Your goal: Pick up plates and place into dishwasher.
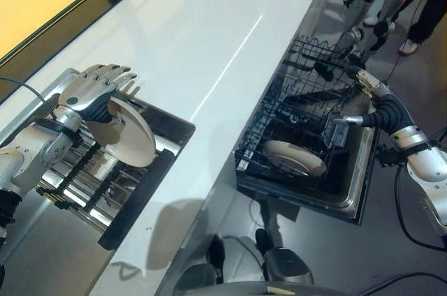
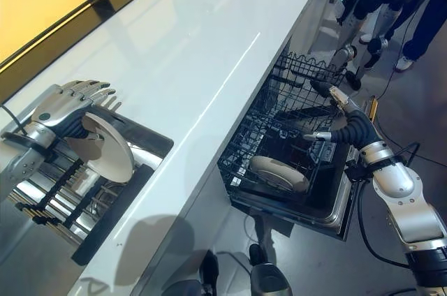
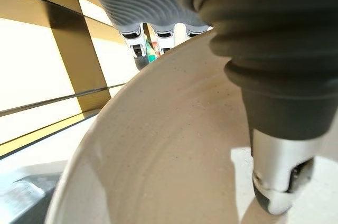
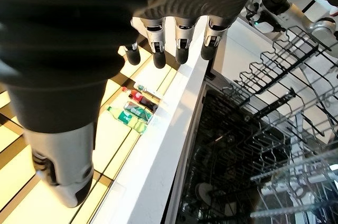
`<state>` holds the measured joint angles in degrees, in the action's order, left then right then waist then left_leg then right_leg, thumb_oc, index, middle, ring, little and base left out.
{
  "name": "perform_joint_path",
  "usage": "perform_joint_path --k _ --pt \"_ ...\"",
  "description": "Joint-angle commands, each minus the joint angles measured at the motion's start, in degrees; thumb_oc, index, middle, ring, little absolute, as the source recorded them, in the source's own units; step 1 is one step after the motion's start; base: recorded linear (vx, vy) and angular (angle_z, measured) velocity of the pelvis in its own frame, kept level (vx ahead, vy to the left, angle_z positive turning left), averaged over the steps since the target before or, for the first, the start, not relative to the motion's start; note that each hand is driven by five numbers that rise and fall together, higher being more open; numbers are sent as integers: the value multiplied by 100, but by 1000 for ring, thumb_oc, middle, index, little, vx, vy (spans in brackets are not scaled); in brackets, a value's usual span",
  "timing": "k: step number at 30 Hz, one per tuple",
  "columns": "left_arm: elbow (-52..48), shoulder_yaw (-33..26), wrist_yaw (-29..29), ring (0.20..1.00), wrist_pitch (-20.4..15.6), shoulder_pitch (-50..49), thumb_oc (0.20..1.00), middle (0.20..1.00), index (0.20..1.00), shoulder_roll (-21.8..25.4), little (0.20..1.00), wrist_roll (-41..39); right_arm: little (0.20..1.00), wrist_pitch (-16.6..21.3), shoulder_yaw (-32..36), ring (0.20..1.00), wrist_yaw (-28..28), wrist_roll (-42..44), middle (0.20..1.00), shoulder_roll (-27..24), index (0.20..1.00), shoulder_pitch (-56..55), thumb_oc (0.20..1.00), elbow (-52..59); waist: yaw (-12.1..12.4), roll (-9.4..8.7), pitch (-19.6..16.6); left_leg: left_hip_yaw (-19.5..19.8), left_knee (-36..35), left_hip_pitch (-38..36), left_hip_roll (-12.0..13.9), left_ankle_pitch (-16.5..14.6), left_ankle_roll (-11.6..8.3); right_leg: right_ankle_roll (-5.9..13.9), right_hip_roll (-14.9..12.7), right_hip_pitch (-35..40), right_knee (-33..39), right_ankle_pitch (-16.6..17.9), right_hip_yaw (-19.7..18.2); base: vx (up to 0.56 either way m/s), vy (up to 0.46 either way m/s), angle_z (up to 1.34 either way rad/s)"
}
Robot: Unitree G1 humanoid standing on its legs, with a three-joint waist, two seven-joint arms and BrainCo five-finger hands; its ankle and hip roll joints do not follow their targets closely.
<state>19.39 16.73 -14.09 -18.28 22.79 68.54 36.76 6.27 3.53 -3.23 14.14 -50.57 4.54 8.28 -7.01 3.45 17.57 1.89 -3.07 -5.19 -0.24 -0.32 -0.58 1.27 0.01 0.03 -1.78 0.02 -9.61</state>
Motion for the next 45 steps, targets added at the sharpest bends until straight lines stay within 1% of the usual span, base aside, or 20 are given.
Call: perform_joint_path --k 1,12,15,16,18,21,22,24,27,30,32,36,38,39,43,45 --pt "261 31 191 200 110 -91 200 200 200 45 200 -14 1000 197 79 1000 128 21 1000 -205 1000 349 1000 261 -60 -133 -214 81 96 548 115 399 29 494 -406 -400 -643 74 134 -10 -14 8" --pt "293 -172 -15 200 29 -312 200 200 200 -53 200 59 1000 233 49 1000 146 -27 1000 -103 1000 295 1000 234 56 -138 -325 174 73 497 127 425 6 451 -393 -284 -593 34 303 4 -14 7" --pt "261 -262 -103 200 66 -422 200 200 200 -78 200 101 1000 218 78 1000 128 -23 1000 -80 1000 248 1000 261 83 -135 -362 200 61 471 131 428 0 442 -387 -245 -580 20 339 7 -9 7" --pt "284 -305 -214 200 90 -479 200 200 200 -101 200 120 1000 224 85 1000 124 -10 1000 -82 1000 226 1000 254 103 -139 -387 212 53 459 130 436 -4 438 -384 -224 -570 19 354 10 -9 7" --pt "302 -391 -484 200 264 -546 200 200 200 -136 200 123 1000 252 80 1000 118 -11 1000 -60 1000 212 1000 238 121 -148 -406 237 40 450 125 453 -11 431 -378 -198 -552 20 375 6 -10 7" --pt "477 -599 -995 200 495 -620 200 200 200 -248 200 -44 1000 255 71 1000 113 -11 1000 -15 1000 190 1000 263 149 -170 -448 269 -3 414 116 471 -14 425 -367 -155 -528 10 402 5 -13 11" --pt "555 -697 -1241 200 599 -650 200 200 200 -325 200 -220 1000 259 54 1000 133 -45 1000 41 1000 190 1000 270 174 -184 -465 284 -19 402 114 477 -17 423 -360 -140 -523 7 414 4 -23 8" --pt "613 -943 -1602 200 675 -728 200 200 200 -492 200 -374 1000 266 58 1000 137 -98 1000 132 1000 159 1000 286 209 -206 -500 311 -29 394 105 477 -17 414 -353 -109 -502 -7 436 3 -30 6" --pt "642 -1294 -2120 200 728 -835 200 200 200 -771 200 -863 1000 247 21 1000 163 -187 1000 264 1000 135 1000 333 259 -246 -542 357 -38 373 94 478 -15 399 -341 -65 -481 -16 455 3 -34 7" --pt "601 -1678 -2430 200 788 -819 200 200 200 -1102 200 -1300 1000 239 -42 1000 166 -264 1000 415 1000 165 1000 337 300 -292 -607 395 -55 341 92 474 -17 376 -313 -15 -468 -44 471 7 -41 13" --pt "526 -1874 -2665 200 765 -820 200 200 200 -1264 200 -1421 1000 213 -76 1000 184 -289 1000 477 1000 192 1000 363 327 -313 -646 426 -67 328 83 477 -18 359 -288 15 -460 -64 473 5 -42 7" --pt "297 -2169 -2869 200 658 -834 200 200 200 -1551 200 -1909 1000 308 -124 1000 200 -261 1000 606 1000 226 1000 397 372 -343 -723 504 -80 289 66 475 -24 329 -241 85 -453 -104 477 1 -46 3" --pt "150 -2289 -2902 200 451 -811 200 200 200 -1715 200 -2279 1000 389 -170 1000 122 -224 1000 654 1000 291 1000 438 395 -355 -753 552 -83 274 60 478 -27 312 -220 115 -453 -121 471 -9 -38 0" --pt "30 -2337 -2937 200 396 -809 200 200 200 -1807 200 -2323 1000 425 -210 1000 99 -231 1000 683 1000 337 1000 475 409 -358 -772 568 -88 262 60 479 -33 305 -210 139 -447 -132 469 0 0 0" --pt "-346 -2378 -2967 200 272 -763 200 200 200 -2052 200 -2451 1000 548 -404 1000 49 -263 1000 785 1000 587 1000 594 472 -372 -828 631 -92 234 47 481 -41 271 -175 212 -429 -165 470 -16 -22 7" --pt "-568 -2334 -2897 200 163 -684 200 200 200 -2197 200 -2595 1000 699 -579 1000 29 -324 1000 866 1000 835 1000 665 545 -379 -880 677 -88 231 37 479 -46 250 -160 253 -416 -185 497 -39 -38 11"
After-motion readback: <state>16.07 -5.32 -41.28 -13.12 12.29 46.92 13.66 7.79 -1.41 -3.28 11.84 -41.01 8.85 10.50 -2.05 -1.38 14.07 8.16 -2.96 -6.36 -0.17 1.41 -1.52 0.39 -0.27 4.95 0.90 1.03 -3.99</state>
